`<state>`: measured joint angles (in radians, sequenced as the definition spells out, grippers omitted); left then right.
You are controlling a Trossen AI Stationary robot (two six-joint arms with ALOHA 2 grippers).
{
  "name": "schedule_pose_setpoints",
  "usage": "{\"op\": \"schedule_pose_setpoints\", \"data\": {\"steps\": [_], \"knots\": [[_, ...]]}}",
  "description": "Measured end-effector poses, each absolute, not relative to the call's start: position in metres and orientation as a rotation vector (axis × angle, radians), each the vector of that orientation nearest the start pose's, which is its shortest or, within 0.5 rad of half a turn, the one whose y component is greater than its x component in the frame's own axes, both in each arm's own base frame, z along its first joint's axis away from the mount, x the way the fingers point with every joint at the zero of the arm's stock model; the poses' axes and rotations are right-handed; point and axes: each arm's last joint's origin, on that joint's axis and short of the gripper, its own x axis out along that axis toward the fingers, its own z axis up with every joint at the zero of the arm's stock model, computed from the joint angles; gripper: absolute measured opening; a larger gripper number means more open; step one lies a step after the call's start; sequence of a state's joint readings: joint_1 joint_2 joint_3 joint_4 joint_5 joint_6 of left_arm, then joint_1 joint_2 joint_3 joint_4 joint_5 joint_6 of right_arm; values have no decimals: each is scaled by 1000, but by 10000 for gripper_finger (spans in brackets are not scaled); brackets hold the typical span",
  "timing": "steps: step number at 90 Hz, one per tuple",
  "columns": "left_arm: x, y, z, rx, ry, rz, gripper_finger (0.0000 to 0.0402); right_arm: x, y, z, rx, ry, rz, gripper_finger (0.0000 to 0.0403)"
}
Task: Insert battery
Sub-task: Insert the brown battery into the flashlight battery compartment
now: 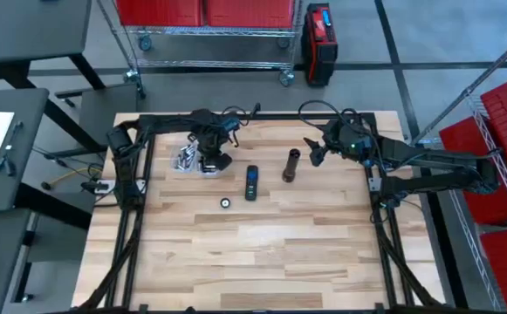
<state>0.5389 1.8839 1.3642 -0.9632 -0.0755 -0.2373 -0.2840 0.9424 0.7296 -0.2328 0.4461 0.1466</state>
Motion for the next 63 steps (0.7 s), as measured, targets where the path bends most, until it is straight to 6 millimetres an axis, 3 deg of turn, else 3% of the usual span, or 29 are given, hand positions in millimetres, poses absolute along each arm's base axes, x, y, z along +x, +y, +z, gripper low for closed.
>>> {"op": "schedule_pose_setpoints", "data": {"steps": [20,36,50,63], "knots": [[315,190,237,-487,1346,645,29,182,-66,291,106,359,-746,282],[329,191,303,-412,1178,616,29,167,-58,291,200,396,-666,281],[336,185,365,-329,931,587,29,159,-49,279,289,527,-532,282],[338,182,404,-282,705,521,29,163,-35,257,311,518,-412,282]]}}
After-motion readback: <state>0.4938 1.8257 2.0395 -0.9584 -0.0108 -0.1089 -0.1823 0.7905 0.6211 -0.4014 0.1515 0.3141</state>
